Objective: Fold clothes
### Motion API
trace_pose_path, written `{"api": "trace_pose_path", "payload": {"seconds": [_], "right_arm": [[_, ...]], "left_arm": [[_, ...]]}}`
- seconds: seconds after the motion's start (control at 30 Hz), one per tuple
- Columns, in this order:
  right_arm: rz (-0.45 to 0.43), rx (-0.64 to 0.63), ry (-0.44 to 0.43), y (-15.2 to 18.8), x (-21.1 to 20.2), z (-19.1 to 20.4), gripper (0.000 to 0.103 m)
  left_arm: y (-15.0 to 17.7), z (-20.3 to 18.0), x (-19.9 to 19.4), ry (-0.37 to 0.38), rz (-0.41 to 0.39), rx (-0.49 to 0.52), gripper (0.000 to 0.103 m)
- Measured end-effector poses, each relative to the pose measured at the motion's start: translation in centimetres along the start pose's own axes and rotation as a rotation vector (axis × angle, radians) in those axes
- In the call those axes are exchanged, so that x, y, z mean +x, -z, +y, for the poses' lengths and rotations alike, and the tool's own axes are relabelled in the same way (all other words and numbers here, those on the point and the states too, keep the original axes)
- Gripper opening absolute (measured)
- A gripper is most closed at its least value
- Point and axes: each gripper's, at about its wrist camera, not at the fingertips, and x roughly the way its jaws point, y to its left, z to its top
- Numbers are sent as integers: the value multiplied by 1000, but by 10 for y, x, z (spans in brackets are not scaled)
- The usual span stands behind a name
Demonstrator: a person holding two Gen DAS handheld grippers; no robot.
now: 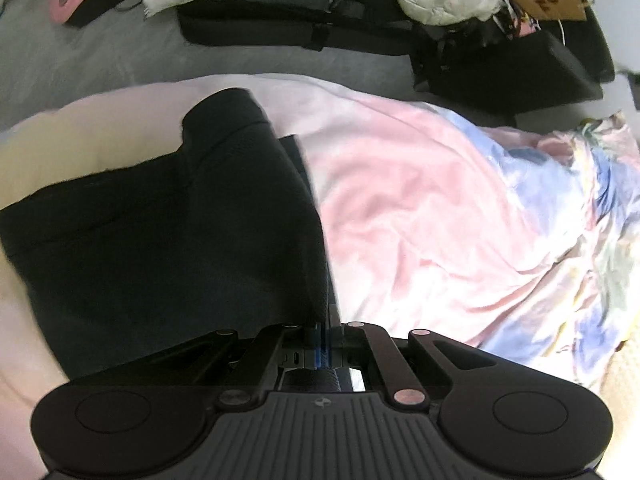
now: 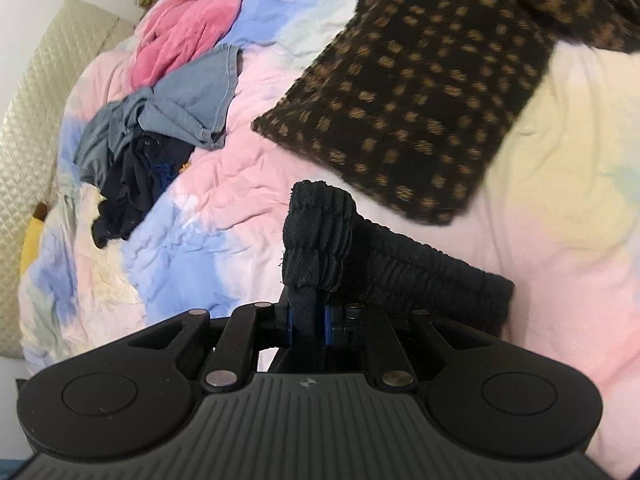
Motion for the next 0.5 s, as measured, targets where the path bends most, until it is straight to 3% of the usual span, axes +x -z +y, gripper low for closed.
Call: {"api": "trace_pose_path", "payload": {"seconds": [0.13,0.2,0.33,0.5], "right_arm": [[5,-44,25,1,24,12,16],[10,-73,29,2,32,19,24],[24,-159,12,7,35,32,45],[23,-336,-14,21,10,46,59]], "left_arm": [[5,-12,19,-55,-16,61,2],[9,-16,24,-75,-25,102,5],[15,-19,15,-11,-54,171,32],[34,-12,-9,43,-85,280,46]]}}
